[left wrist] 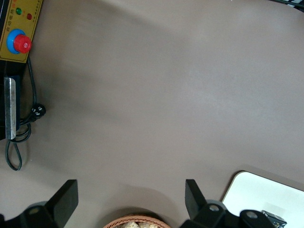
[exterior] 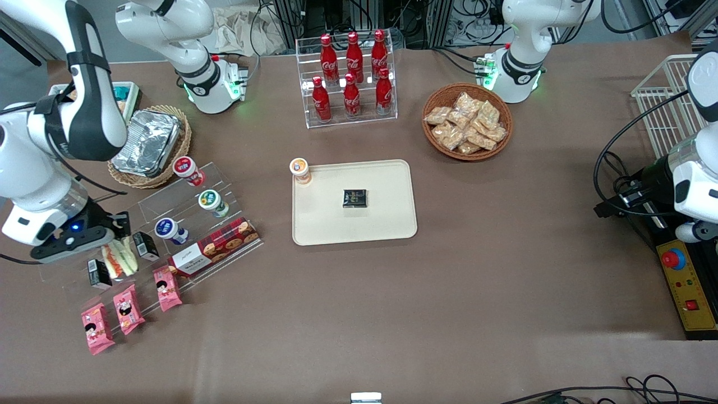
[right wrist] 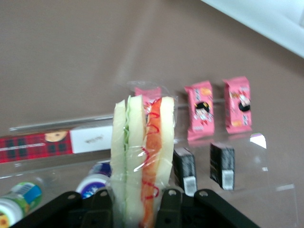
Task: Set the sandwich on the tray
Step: 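Lift the sandwich up out of the rack with the right gripper, then carry the sandwich over the beige tray beside the black box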
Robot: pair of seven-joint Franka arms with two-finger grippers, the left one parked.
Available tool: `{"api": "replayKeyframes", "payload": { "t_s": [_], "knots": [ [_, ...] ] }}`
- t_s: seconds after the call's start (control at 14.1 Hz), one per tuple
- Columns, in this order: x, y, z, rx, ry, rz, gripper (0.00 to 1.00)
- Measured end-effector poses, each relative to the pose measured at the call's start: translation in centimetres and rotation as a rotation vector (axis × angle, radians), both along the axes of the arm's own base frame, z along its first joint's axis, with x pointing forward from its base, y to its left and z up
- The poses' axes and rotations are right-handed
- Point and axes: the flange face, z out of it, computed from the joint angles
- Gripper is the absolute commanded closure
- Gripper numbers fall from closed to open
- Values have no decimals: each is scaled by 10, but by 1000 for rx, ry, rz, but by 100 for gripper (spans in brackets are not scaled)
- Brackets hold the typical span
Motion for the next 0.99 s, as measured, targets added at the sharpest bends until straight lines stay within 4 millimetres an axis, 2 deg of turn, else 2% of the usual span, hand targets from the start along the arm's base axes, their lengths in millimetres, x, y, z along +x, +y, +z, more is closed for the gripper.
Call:
{"api": "replayKeyframes", "payload": {
  "t_s": [0.36,0.57,0.71,0.99],
  "knots": [
    [-2,77,3,-27,3,267,100],
    [-1,104,12,-39,-14,367,100],
    [7,124,14,-46,-20,410,100],
    [17,167,0,-63,10,522,100]
  ]
}}
